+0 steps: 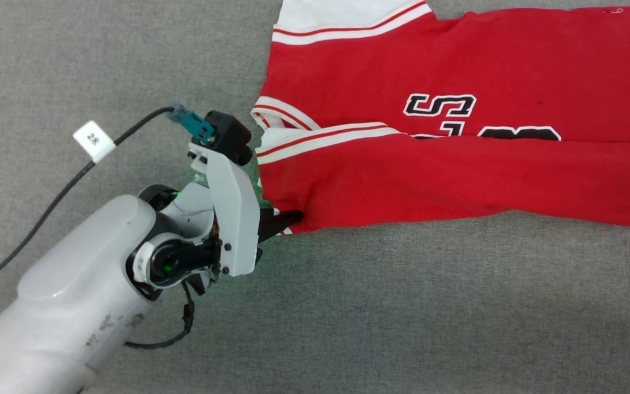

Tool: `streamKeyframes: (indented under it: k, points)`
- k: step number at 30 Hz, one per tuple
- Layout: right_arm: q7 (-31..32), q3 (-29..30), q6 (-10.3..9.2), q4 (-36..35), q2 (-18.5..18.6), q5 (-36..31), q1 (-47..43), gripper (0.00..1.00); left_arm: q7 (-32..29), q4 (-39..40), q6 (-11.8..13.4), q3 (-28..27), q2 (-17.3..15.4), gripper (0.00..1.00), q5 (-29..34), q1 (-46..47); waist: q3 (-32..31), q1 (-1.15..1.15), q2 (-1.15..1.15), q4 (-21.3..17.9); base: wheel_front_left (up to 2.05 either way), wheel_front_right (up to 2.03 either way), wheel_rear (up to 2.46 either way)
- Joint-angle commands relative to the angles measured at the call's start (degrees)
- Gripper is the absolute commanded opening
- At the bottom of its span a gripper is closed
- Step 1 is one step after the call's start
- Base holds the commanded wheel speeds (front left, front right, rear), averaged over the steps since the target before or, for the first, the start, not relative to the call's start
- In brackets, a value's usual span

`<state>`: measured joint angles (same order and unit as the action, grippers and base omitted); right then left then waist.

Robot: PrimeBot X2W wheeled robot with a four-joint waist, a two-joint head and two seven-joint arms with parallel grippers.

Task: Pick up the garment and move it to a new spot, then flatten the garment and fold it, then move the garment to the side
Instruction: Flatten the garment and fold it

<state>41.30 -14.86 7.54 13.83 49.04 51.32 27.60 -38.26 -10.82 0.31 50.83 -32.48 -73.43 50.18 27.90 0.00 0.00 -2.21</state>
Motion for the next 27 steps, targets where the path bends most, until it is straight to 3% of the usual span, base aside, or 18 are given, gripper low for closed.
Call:
streamKeyframes:
  k: [1, 8, 13, 27]
  points:
    - [1.02, -2.69, -0.11, 2.11, -2.08, -1.06, -1.67, 0.0, -0.39, -1.8, 0.05, 2.07, 1.12, 0.0, 0.48, -2.51, 0.02, 0.0, 0.0, 0.16, 0.0, 0.0, 0.0]
    - [0.4, -2.76, -0.1, 3.04, -2.36, -0.34, -2.4, 0.0, 0.77, -2.07, -1.11, 1.83, 0.8, 0.0, 0.04, -4.12, -1.45, 0.0, 0.0, 0.14, 0.0, 0.0, 0.0]
    - [-0.48, -1.26, -0.1, 2.64, -1.07, 1.32, -4.67, 0.0, 2.0, 0.07, -1.48, 1.69, -1.66, 0.0, 0.06, -6.46, -3.25, 0.0, 0.0, 0.21, 0.0, 0.0, 0.0]
    - [-1.66, 4.64, -0.1, -7.22, 2.94, 6.81, -20.72, 0.0, 4.22, 15.7, 2.12, 1.75, -10.47, 0.0, 1.15, -14.61, -6.07, 0.0, 0.0, 0.8, 0.0, 0.0, 0.0]
